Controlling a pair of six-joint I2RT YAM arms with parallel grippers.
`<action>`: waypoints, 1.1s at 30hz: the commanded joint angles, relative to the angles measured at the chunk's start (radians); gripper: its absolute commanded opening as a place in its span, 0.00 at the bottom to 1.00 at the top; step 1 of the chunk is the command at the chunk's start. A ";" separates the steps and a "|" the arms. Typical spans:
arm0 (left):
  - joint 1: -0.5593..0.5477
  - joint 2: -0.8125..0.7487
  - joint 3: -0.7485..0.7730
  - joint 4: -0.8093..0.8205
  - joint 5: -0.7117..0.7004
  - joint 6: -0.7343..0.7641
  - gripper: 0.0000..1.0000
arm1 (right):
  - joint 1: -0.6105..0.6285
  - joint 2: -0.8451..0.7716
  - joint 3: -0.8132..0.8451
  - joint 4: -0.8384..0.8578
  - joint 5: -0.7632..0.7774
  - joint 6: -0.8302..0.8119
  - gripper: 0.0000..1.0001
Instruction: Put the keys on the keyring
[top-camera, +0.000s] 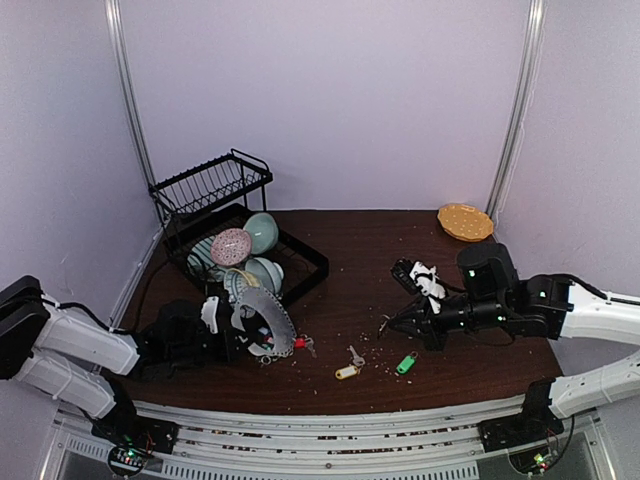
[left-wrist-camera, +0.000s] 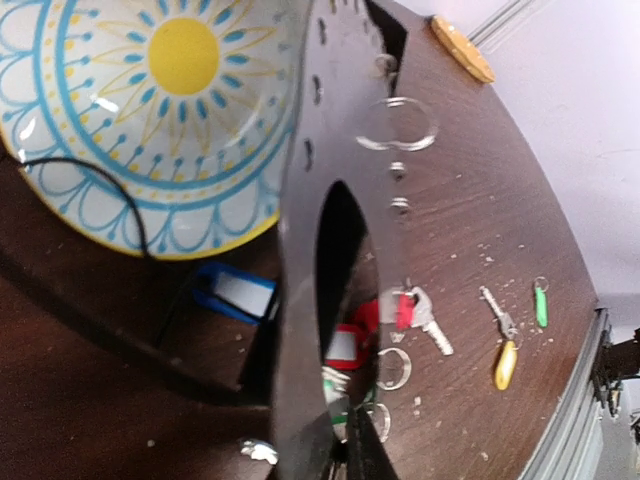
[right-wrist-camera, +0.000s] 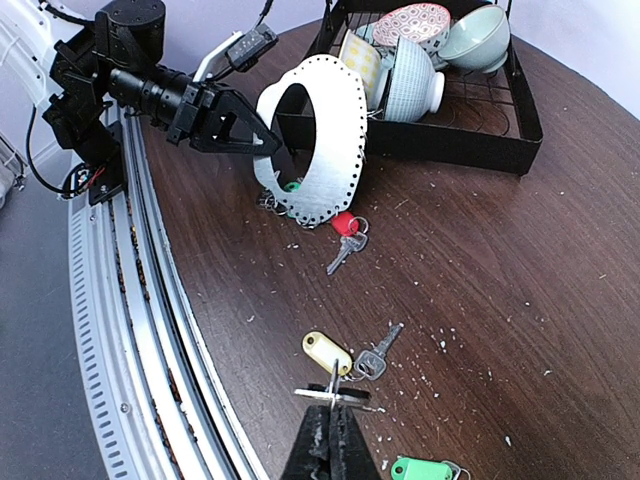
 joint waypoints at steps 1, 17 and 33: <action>0.002 -0.012 0.022 0.033 0.032 0.019 0.00 | -0.005 -0.009 0.018 -0.002 -0.003 -0.001 0.00; -0.290 -0.252 0.364 -0.605 0.026 0.464 0.00 | -0.005 -0.032 0.134 -0.092 0.006 -0.063 0.00; -0.381 -0.040 0.657 -0.865 0.095 0.715 0.00 | -0.005 -0.093 0.163 -0.131 0.062 -0.088 0.00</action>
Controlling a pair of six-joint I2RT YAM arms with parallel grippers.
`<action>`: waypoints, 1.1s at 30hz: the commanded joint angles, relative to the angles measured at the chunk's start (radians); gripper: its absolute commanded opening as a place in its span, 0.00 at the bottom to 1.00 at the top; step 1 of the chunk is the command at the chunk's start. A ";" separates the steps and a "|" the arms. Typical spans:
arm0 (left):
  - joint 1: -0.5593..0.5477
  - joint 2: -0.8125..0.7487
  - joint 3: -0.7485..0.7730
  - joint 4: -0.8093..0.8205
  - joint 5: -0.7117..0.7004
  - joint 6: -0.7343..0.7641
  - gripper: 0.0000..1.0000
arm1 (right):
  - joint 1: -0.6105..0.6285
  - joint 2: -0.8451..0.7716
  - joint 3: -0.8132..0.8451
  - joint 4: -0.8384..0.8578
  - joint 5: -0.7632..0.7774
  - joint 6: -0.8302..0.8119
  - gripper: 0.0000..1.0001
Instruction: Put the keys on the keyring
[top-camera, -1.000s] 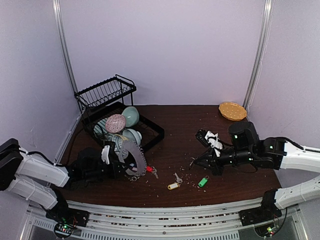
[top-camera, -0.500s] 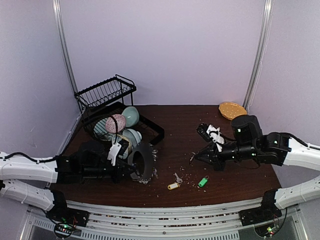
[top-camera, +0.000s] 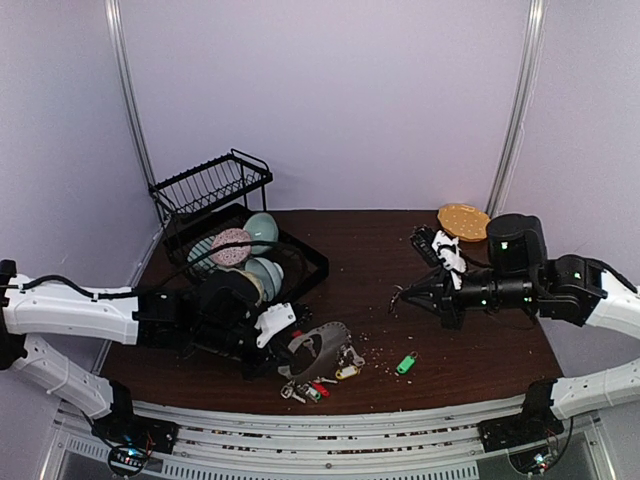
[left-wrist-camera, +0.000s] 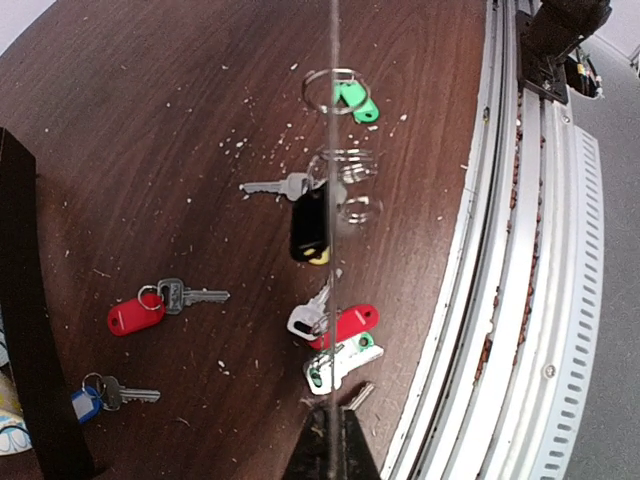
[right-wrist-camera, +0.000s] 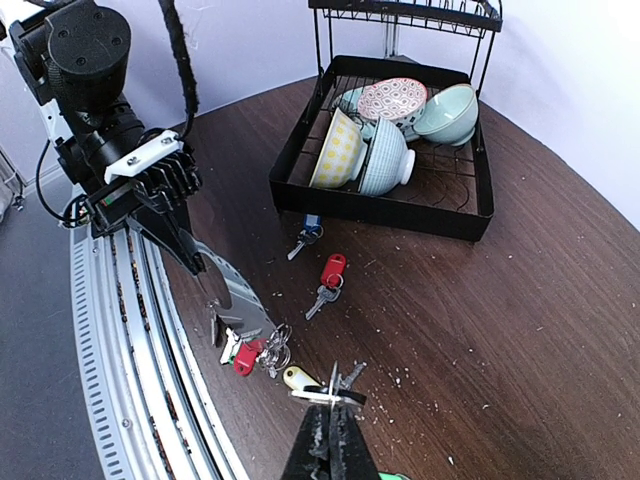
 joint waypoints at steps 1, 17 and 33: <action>-0.005 -0.024 0.070 0.003 0.051 0.050 0.00 | -0.006 -0.013 0.009 0.003 -0.004 -0.018 0.00; -0.052 -0.061 0.268 -0.037 0.208 -0.022 0.00 | 0.027 0.019 0.080 0.065 0.107 -0.398 0.00; -0.055 0.033 0.425 -0.131 0.125 0.047 0.00 | 0.100 -0.102 -0.023 0.224 0.068 -0.695 0.00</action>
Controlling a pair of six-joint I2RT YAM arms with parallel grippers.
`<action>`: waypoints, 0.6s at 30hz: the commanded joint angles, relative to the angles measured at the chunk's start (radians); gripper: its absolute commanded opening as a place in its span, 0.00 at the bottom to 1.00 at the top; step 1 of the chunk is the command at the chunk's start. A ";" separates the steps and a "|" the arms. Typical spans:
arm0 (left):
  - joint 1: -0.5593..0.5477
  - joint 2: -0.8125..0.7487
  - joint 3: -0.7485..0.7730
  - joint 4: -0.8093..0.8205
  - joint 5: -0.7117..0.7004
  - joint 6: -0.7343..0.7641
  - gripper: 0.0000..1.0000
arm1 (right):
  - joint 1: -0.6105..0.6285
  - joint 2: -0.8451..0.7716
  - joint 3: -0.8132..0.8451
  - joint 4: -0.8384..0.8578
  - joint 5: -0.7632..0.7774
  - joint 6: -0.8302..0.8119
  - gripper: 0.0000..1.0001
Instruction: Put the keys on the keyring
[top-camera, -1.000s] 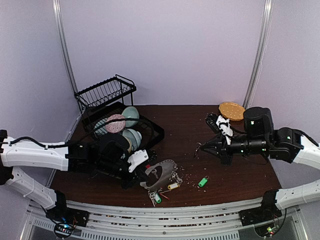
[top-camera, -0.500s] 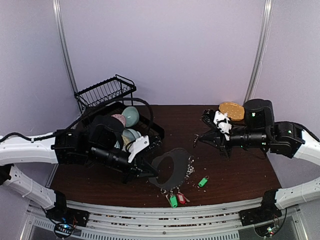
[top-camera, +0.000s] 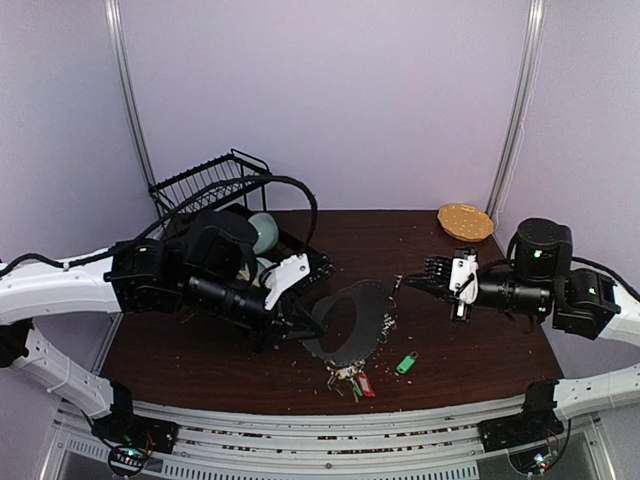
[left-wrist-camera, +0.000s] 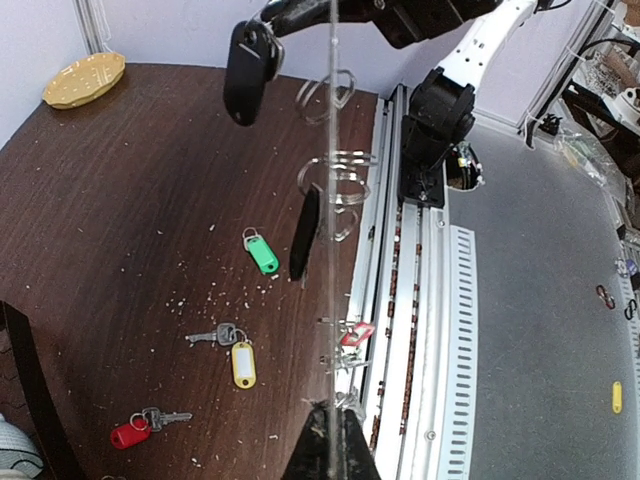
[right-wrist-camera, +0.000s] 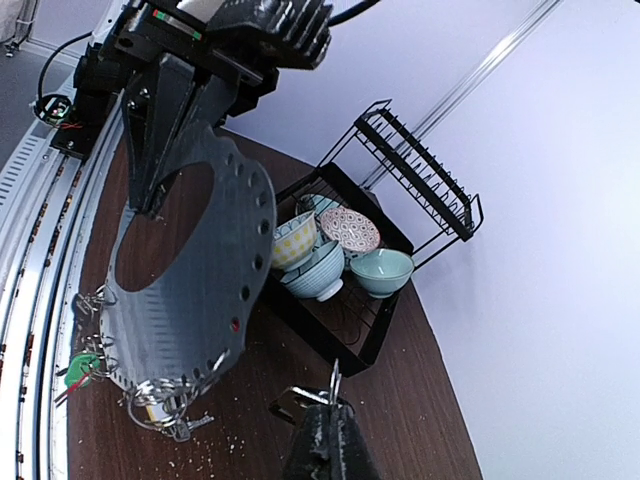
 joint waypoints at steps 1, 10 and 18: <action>-0.005 0.030 0.076 0.010 -0.035 0.041 0.00 | 0.022 0.020 0.063 0.013 0.028 -0.034 0.00; -0.008 0.074 0.126 -0.054 -0.062 0.065 0.00 | 0.065 0.083 0.167 -0.127 0.117 -0.039 0.00; -0.008 0.074 0.129 -0.053 -0.078 0.086 0.00 | 0.093 0.088 0.168 -0.139 0.155 -0.060 0.00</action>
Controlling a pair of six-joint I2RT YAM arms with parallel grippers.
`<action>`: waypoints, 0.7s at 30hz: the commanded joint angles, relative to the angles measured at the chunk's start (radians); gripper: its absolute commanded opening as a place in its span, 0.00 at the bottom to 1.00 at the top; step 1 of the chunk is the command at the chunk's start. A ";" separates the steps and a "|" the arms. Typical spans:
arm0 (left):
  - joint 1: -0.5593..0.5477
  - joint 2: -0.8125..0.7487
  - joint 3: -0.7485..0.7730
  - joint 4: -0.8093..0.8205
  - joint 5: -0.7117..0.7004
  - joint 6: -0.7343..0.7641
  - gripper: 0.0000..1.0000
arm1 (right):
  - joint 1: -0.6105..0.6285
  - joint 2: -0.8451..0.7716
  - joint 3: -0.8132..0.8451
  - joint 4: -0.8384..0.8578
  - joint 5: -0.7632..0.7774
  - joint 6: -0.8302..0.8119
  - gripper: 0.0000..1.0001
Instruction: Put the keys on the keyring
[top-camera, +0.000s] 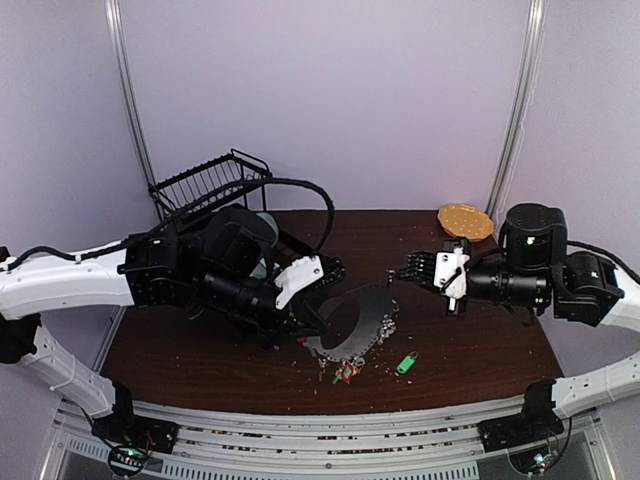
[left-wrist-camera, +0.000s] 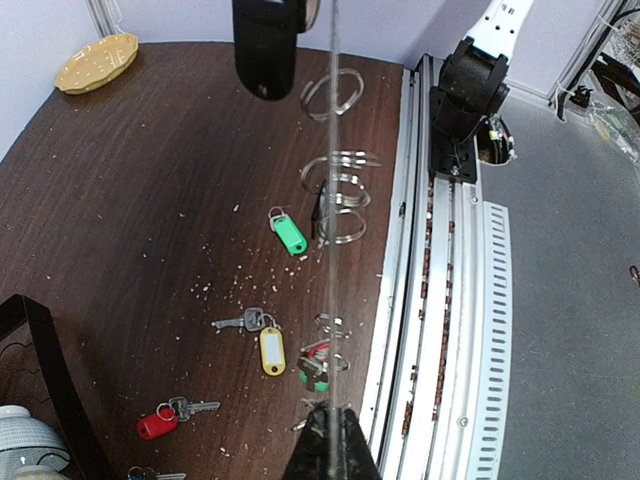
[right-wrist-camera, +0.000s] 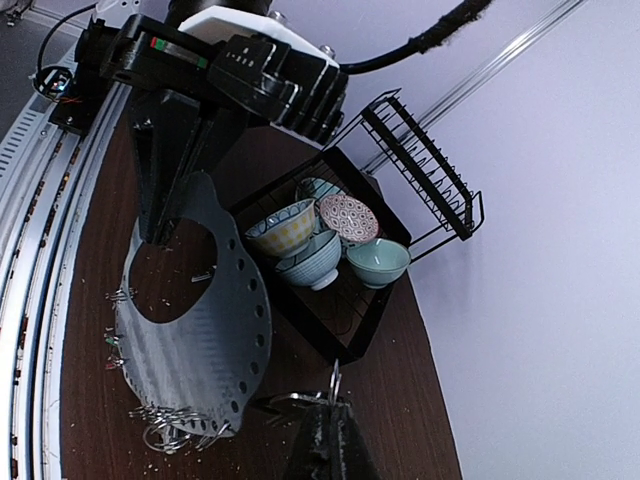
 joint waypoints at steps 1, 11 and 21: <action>-0.005 -0.006 0.047 0.036 -0.019 0.027 0.00 | 0.023 -0.009 0.016 -0.025 0.039 -0.017 0.00; -0.005 -0.001 0.045 0.038 -0.044 0.026 0.00 | 0.091 0.005 -0.009 -0.049 0.134 -0.086 0.00; -0.005 -0.001 0.042 0.037 -0.038 0.041 0.00 | 0.115 0.034 0.001 -0.052 0.198 -0.088 0.00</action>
